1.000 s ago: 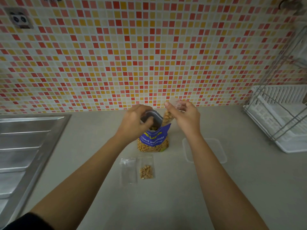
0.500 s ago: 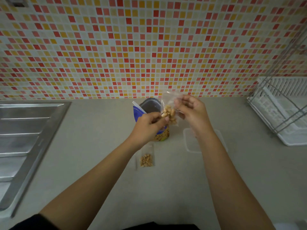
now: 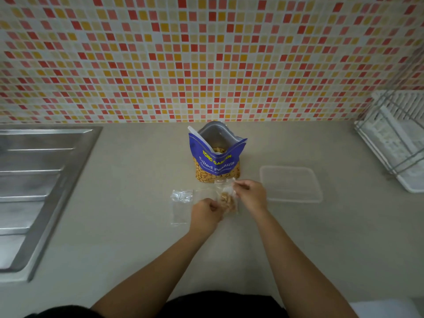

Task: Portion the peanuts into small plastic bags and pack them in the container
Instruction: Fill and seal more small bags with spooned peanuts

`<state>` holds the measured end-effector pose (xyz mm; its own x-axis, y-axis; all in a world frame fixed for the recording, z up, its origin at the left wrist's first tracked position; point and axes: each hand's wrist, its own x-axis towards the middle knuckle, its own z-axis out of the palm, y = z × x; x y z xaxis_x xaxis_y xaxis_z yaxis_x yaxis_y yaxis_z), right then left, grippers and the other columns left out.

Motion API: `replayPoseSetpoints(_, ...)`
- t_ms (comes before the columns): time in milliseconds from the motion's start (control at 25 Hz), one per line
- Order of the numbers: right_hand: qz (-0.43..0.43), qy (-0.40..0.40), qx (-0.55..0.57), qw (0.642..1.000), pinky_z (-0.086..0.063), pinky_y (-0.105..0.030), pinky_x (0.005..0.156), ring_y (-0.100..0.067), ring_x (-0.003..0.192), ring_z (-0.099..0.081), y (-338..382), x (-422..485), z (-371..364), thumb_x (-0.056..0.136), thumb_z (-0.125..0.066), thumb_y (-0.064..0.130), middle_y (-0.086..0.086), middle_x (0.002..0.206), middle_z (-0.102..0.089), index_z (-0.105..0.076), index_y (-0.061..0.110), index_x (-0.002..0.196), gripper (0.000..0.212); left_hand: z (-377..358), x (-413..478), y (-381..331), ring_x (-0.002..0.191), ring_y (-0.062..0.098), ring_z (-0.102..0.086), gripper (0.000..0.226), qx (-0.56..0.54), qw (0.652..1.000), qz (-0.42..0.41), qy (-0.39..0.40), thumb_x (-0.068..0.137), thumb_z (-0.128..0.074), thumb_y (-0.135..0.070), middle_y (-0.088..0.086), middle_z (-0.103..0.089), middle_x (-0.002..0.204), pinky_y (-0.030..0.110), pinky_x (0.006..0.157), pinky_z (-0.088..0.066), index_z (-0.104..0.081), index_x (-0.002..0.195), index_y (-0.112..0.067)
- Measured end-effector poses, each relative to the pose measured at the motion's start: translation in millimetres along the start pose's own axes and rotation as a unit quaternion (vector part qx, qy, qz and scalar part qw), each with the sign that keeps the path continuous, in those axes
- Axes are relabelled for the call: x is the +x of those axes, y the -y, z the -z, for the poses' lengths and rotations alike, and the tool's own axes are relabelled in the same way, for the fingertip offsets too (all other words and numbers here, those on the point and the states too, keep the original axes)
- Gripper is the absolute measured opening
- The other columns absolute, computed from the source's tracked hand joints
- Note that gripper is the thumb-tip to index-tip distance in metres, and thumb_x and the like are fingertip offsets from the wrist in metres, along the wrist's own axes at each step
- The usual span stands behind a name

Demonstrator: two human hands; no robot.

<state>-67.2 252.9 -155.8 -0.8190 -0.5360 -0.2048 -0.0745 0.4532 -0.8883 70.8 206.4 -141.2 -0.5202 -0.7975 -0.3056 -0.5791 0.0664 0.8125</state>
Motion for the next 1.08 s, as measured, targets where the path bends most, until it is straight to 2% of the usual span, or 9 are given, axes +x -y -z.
replayPoseSetpoints(120, 0.022, 0.005, -0.077, 0.997, -0.039, -0.011, 0.057, -0.017, 0.077, -0.065, -5.0, 0.1, -9.7, 0.082, -0.07, 0.02, -0.009, 0.084, -0.073, -0.074, 0.006, 0.093, 0.018, -6.2, 1.4, 6.2, 0.071, 0.027, -0.067, 0.009, 0.079, 0.997, -0.019, -0.011, 0.077, -0.06, -0.011, 0.012, -0.071, 0.068, 0.032, 0.069, -0.053, -0.065, 0.07, -0.008)
replayPoseSetpoints(160, 0.02, 0.008, -0.086, 0.996, -0.038, -0.01, 0.057, -0.019, 0.079, -0.066, -7.5, 0.3, -13.4, 0.081, -0.07, 0.018, -0.01, 0.086, -0.073, -0.073, 0.005, 0.093, 0.018, -8.4, 1.8, 7.0, 0.072, 0.029, -0.067, 0.007, 0.081, 0.997, -0.013, -0.016, 0.078, -0.06, -0.012, 0.013, -0.072, 0.071, 0.036, 0.071, -0.054, -0.063, 0.075, -0.007)
replayPoseSetpoints(360, 0.006, 0.009, -0.092, 0.996, -0.042, -0.022, 0.07, -0.028, 0.088, -0.067, -22.6, 1.4, -19.2, 0.081, -0.069, 0.012, -0.018, 0.094, -0.072, -0.069, 0.0, 0.097, 0.02, -10.1, 2.8, 7.0, 0.084, 0.033, -0.064, 0.014, 0.139, 0.989, -0.029, -0.026, 0.085, -0.056, -0.016, 0.017, -0.069, 0.087, 0.037, 0.072, -0.049, -0.06, 0.09, -0.004)
replayPoseSetpoints(520, 0.015, -0.009, -0.089, 0.996, -0.047, -0.03, 0.079, -0.028, 0.089, -0.066, -23.9, -0.4, -16.6, 0.085, -0.066, 0.023, -0.015, 0.096, -0.071, -0.066, 0.002, 0.104, 0.028, 1.1, 0.5, 9.5, 0.085, 0.034, -0.063, 0.022, 0.16, 0.985, -0.061, -0.038, 0.087, -0.059, -0.025, 0.017, -0.069, 0.088, 0.038, 0.074, -0.049, -0.058, 0.091, -0.004)
replayPoseSetpoints(680, 0.12, -0.02, -0.146, 0.982, -0.046, -0.033, 0.086, -0.033, 0.096, -0.063, -41.0, -18.8, -3.0, 0.092, -0.053, 0.017, -0.018, 0.103, -0.068, -0.064, 0.0, 0.108, 0.025, 37.3, 9.3, 26.3, 0.08, 0.032, -0.064, 0.016, 0.134, 0.985, -0.056, -0.097, 0.086, -0.061, -0.021, 0.014, -0.069, 0.082, 0.034, 0.071, -0.047, -0.063, 0.088, -0.006)
replayPoseSetpoints(800, 0.202, -0.01, -0.25, 0.947, -0.043, -0.038, 0.099, -0.034, 0.113, -0.058, -68.0, -39.1, 7.9, 0.091, -0.036, 0.028, -0.021, 0.122, -0.061, -0.059, -0.003, 0.119, 0.047, 73.8, 32.8, 49.8, 0.093, 0.035, -0.061, 0.024, 0.203, 0.965, -0.103, -0.132, 0.083, -0.061, -0.012, 0.015, -0.066, 0.104, 0.037, 0.084, -0.046, -0.066, 0.106, -0.007)
replayPoseSetpoints(920, 0.226, 0.007, -0.366, 0.903, -0.044, -0.048, 0.097, -0.033, 0.123, -0.053, -81.3, -50.1, 6.7, 0.088, -0.032, 0.032, -0.018, 0.132, -0.055, -0.056, -0.001, 0.125, 0.055, 91.4, 46.4, 60.1, 0.119, 0.035, -0.045, 0.052, 0.32, 0.938, -0.113, -0.066, 0.087, -0.061, -0.025, 0.011, -0.048, 0.136, 0.042, 0.099, -0.038, -0.047, 0.135, -0.015)
replayPoseSetpoints(1000, 0.209, 0.014, -0.404, 0.891, -0.045, -0.047, 0.095, -0.03, 0.125, -0.052, -79.7, -55.0, 5.6, 0.087, -0.032, 0.033, -0.014, 0.135, -0.054, -0.055, 0.002, 0.127, 0.056, 90.9, 46.7, 58.5, 0.129, 0.029, -0.034, 0.061, 0.38, 0.919, -0.104, -0.024, 0.087, -0.059, -0.036, 0.002, -0.035, 0.146, 0.044, 0.101, -0.035, -0.035, 0.142, -0.024)
replayPoseSetpoints(1080, 0.205, 0.011, -0.42, 0.884, -0.046, -0.046, 0.095, -0.028, 0.124, -0.053, -78.2, -56.4, 6.0, 0.086, -0.033, 0.033, -0.013, 0.134, -0.055, -0.056, 0.003, 0.127, 0.056, 89.0, 47.0, 57.2, 0.132, 0.025, -0.029, 0.061, 0.4, 0.911, -0.097, -0.009, 0.086, -0.059, -0.039, -0.003, -0.031, 0.148, 0.043, 0.102, -0.032, -0.034, 0.141, -0.03)
